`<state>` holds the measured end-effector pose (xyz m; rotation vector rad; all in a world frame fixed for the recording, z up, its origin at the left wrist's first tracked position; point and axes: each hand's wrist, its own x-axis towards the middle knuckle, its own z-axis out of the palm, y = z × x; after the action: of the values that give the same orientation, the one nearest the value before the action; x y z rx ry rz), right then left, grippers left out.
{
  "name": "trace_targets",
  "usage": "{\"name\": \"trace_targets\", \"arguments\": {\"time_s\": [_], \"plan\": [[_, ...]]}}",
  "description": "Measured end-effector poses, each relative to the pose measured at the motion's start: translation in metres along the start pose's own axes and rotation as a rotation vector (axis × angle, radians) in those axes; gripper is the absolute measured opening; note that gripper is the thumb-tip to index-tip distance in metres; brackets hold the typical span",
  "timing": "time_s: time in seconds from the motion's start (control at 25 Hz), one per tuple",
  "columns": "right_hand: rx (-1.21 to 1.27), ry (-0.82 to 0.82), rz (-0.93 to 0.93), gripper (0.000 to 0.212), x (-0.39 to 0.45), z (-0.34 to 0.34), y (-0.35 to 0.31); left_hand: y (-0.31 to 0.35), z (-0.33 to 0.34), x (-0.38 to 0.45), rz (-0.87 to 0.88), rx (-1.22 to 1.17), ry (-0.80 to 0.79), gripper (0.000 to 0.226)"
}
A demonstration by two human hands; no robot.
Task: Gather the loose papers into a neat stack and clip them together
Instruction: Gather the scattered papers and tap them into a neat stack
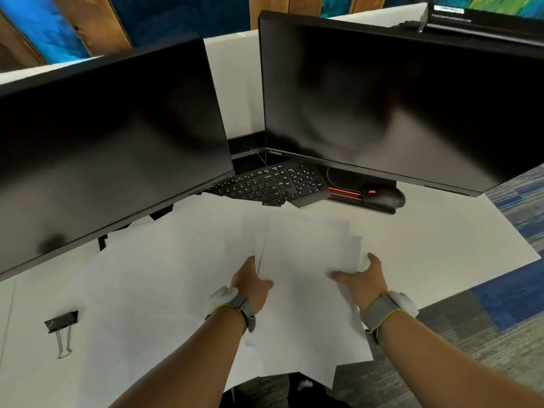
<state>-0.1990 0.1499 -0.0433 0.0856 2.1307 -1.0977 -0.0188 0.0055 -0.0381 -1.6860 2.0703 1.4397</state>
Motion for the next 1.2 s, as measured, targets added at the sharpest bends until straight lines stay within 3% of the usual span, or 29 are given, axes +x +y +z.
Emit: {"name": "trace_targets", "arguments": {"time_s": [0.08,0.16,0.24,0.36,0.44,0.68,0.88,1.2], "plan": [[0.116,-0.102,0.061,0.073,0.000,0.007,0.000,-0.005,-0.003,-0.001,0.042,0.077,-0.040,0.035],[0.065,-0.158,0.022,0.037,-0.003,0.010,0.000,-0.009,-0.003,-0.004,0.065,0.125,-0.095,0.045],[0.005,-0.141,-0.054,0.024,-0.004,0.010,0.000,-0.015,-0.001,-0.007,0.088,0.213,-0.049,0.053],[0.037,-0.109,-0.129,0.025,-0.005,0.004,-0.005,-0.024,-0.008,-0.009,0.123,0.354,0.115,0.059],[0.051,-0.110,-0.167,0.027,-0.003,-0.002,-0.008,-0.031,-0.019,-0.006,0.109,0.393,0.163,0.075],[0.142,-0.149,-0.228,0.034,-0.006,-0.023,-0.021,-0.048,-0.061,0.002,-0.053,0.185,0.288,0.112],[0.147,-0.157,-0.227,0.034,-0.004,-0.033,-0.024,-0.061,-0.078,0.003,-0.064,-0.023,0.244,0.134],[0.184,-0.162,-0.251,0.031,-0.009,-0.033,-0.025,-0.071,-0.092,0.008,-0.097,-0.259,0.208,0.130]]}}
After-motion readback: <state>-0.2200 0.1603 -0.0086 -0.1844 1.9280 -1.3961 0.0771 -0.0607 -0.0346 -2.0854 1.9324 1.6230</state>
